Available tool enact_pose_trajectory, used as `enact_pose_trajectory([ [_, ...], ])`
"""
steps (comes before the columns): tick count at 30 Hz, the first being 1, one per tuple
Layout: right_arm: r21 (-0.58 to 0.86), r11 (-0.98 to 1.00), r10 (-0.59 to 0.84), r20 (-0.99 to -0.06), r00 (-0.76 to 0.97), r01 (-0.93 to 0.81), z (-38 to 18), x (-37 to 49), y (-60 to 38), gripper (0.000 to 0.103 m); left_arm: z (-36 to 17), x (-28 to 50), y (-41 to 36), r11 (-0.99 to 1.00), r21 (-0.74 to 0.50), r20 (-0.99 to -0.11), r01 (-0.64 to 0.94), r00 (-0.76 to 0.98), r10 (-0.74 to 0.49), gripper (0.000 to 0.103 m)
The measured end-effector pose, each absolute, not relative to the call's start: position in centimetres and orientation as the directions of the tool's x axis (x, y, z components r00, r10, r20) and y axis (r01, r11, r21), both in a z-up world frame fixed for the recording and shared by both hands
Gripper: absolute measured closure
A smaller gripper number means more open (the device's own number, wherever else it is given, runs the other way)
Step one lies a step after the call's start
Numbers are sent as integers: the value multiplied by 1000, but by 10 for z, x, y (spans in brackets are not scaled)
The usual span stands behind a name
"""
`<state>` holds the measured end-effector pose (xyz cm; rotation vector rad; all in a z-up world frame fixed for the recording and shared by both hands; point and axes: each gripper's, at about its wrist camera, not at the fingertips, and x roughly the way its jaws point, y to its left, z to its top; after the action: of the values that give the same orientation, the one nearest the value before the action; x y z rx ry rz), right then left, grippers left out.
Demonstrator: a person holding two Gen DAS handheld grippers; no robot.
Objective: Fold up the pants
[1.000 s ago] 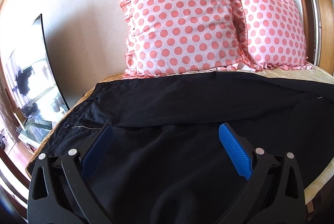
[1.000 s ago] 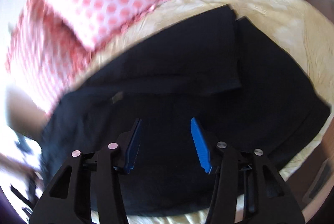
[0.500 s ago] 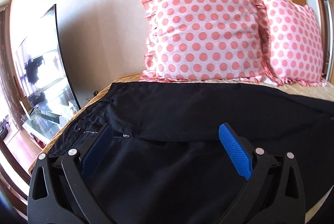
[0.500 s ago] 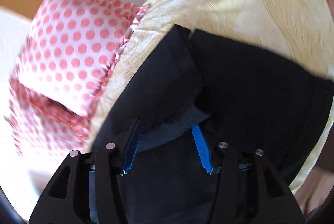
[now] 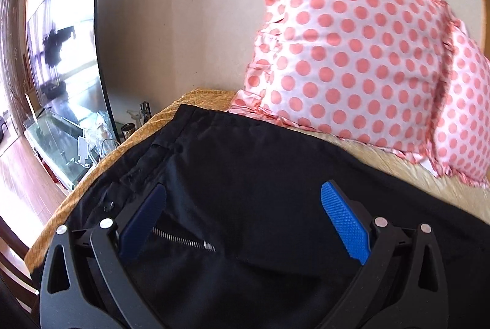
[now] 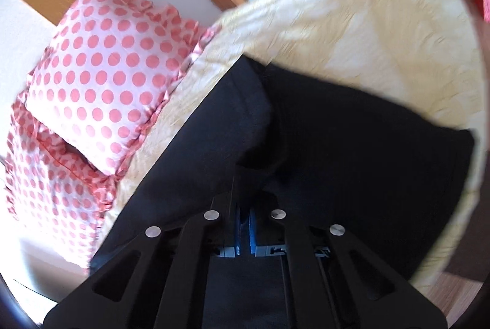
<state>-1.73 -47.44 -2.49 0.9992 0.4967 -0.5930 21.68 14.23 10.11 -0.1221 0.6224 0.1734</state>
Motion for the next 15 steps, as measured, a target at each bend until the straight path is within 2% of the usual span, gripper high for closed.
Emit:
enact_pose_trajectory([
  [4, 608, 432, -238, -636, 734, 666, -24, -21, -473, 99, 103, 274, 162, 972, -98, -654, -214, 750, 100, 2],
  [7, 608, 431, -237, -636, 734, 666, -26, -23, -473, 100, 94, 328, 176, 948, -200, -717, -249, 697, 32, 3],
  [11, 598, 447, -242, -636, 733, 666, -26, -20, -472, 100, 74, 390, 182, 909, -314, -784, -275, 615, -84, 20],
  [13, 584, 462, -247, -638, 729, 668, -25, -19, -471, 100, 62, 415, 181, 902, -305, -817, -306, 570, -83, 25],
  [15, 574, 473, -250, -640, 727, 668, -25, -18, -471, 100, 50, 437, 181, 888, -276, -851, -367, 523, -49, 26],
])
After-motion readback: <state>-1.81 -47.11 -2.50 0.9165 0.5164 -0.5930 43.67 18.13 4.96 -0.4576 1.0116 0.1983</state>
